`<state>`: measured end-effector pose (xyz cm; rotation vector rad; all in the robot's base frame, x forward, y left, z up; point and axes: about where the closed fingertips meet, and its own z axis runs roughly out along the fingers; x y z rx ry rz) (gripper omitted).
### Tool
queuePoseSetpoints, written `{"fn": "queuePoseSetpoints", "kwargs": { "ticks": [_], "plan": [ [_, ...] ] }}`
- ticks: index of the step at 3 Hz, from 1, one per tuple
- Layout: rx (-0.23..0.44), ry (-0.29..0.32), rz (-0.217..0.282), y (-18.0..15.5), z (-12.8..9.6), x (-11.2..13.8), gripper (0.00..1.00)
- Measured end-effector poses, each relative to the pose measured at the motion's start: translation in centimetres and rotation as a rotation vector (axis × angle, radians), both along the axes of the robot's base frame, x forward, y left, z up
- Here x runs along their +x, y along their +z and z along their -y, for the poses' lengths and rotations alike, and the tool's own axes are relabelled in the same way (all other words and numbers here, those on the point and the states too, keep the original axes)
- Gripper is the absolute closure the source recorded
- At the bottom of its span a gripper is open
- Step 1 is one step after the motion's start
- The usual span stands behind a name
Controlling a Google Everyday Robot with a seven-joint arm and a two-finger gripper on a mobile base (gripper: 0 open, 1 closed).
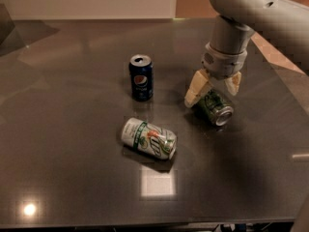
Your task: Place green can upright
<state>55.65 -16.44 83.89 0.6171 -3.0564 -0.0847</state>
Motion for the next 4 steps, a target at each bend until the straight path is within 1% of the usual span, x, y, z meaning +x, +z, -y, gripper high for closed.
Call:
{"fn": "queuePoseSetpoints", "kwargs": {
  "ticks": [1,2,3,4],
  "plan": [
    [0.008,0.012,-0.018,-0.5,-0.6,0.3,0.41],
    [-0.01,0.063,-0.024,-0.2,-0.8,1.0,0.64],
    [0.011,0.152,0.053,2.0,-0.5,2.3,0.87],
    [0.03,0.283,0.167,4.9,0.0,3.8,1.0]
  ]
}}
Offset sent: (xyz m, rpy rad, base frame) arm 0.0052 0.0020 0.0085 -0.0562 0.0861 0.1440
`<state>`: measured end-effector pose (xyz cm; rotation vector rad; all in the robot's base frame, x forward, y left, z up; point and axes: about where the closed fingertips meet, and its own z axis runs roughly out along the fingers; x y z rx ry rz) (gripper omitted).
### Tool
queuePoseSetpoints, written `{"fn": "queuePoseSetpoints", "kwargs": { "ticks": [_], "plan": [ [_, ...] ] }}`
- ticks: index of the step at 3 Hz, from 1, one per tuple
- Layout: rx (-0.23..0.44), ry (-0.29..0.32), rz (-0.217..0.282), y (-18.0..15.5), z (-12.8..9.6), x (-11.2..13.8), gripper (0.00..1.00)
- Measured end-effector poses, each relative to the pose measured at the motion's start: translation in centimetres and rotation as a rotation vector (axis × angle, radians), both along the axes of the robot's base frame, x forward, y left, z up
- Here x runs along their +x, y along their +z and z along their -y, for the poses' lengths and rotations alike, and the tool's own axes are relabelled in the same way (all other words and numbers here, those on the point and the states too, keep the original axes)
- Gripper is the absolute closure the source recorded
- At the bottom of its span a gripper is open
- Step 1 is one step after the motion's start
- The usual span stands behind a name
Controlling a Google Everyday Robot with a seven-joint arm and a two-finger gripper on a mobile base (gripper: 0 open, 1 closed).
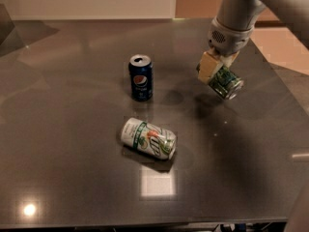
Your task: Place green can upright
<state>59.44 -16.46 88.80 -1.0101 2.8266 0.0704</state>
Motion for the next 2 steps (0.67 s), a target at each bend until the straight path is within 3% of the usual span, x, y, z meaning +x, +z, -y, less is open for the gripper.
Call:
{"fn": "queuePoseSetpoints", "kwargs": {
  "ticks": [1,2],
  "plan": [
    [0.071,0.121,0.119,2.0,0.3,0.6,1.0],
    [0.187,0.2,0.252,3.3,0.7,1.2,1.0]
  ]
}}
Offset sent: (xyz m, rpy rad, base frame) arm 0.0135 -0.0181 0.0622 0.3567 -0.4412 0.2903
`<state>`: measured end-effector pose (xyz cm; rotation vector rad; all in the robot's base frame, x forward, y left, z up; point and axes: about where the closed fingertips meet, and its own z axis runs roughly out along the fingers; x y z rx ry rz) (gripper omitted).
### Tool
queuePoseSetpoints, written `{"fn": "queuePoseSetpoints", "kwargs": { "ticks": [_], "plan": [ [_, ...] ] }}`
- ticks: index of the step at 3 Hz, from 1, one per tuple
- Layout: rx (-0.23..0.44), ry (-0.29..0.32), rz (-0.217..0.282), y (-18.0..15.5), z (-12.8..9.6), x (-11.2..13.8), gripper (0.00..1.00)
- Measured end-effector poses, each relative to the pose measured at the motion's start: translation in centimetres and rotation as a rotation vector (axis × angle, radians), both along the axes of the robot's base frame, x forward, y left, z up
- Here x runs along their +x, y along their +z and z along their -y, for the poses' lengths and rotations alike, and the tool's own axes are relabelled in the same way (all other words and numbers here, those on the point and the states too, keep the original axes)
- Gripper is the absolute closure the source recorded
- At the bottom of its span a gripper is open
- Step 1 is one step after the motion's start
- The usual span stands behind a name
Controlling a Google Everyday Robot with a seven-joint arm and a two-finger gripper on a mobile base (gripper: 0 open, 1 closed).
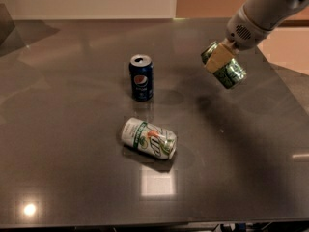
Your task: Place green can upright
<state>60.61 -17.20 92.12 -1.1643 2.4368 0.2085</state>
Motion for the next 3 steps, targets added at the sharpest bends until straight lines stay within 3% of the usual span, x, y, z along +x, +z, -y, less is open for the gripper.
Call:
{"fn": "queuePoseSetpoints", "kwargs": {
  "ticks": [3],
  "plan": [
    [0.355,0.131,0.431,1.99,0.37,-0.67,1.0]
  ]
}}
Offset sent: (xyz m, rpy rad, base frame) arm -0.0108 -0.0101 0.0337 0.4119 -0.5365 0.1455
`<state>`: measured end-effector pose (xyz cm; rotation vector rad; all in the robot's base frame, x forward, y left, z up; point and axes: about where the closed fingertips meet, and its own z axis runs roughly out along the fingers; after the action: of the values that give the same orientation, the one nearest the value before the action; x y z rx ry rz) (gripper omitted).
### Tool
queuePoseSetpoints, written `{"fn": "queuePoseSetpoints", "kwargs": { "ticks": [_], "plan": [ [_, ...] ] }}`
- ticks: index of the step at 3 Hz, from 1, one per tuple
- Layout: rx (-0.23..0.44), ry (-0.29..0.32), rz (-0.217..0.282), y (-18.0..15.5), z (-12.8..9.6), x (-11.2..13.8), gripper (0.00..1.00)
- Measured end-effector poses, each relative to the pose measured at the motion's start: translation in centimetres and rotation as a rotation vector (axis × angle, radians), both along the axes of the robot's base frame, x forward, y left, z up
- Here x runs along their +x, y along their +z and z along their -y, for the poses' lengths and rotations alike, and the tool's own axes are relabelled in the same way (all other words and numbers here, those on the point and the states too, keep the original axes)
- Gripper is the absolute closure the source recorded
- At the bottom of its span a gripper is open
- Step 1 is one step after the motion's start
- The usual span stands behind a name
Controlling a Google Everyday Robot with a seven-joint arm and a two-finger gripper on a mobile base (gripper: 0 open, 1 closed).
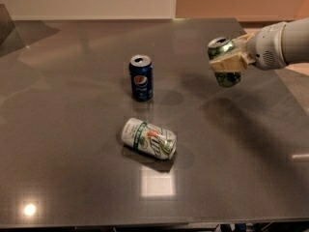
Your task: Place green can upright
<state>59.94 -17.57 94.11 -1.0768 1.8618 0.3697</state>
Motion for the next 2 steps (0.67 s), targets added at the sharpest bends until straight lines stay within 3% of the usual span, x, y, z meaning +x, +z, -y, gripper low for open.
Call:
{"fn": "queuePoseSetpoints", "kwargs": {
  "ticks": [1,2],
  "plan": [
    [0.092,0.006,0.095,-0.22,0.93,0.06,1.0],
    [0.198,-0.03,0.128,-0.88,1.87,0.51,1.0]
  ]
}}
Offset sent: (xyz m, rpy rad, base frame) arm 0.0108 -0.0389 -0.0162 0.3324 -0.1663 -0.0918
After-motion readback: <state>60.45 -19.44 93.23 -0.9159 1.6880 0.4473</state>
